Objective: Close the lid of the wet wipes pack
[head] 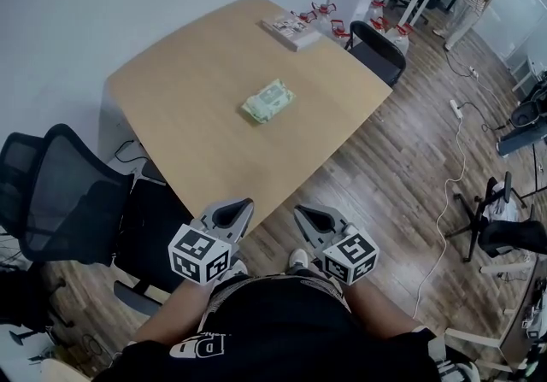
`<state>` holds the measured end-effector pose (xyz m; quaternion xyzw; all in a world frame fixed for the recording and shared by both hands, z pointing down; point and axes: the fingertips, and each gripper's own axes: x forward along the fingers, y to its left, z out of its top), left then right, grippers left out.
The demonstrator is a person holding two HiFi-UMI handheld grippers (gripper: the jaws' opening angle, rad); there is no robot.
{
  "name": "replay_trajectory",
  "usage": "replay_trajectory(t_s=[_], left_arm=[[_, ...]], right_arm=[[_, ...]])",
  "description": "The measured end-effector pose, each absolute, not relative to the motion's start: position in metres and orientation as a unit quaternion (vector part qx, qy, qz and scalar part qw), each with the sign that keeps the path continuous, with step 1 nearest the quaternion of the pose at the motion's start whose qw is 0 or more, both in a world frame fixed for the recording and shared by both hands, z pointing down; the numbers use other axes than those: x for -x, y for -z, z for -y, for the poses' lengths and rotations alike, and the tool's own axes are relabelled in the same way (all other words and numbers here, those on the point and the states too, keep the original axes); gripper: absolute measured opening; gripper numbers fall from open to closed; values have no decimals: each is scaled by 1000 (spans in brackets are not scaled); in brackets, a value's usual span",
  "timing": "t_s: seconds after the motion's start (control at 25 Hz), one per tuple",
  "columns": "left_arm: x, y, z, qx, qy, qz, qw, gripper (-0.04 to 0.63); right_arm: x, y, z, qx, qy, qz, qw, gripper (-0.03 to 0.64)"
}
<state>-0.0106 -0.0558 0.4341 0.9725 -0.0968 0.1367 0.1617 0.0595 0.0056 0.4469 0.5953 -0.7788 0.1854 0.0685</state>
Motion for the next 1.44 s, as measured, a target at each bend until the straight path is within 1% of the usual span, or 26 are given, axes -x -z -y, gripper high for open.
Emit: replay_trajectory(t_s=[1.44], left_arm=[[11,-432,64,-973,-136,102,157,17]], right_arm=[[-57,-445,0,-588,-182,784,78,5]])
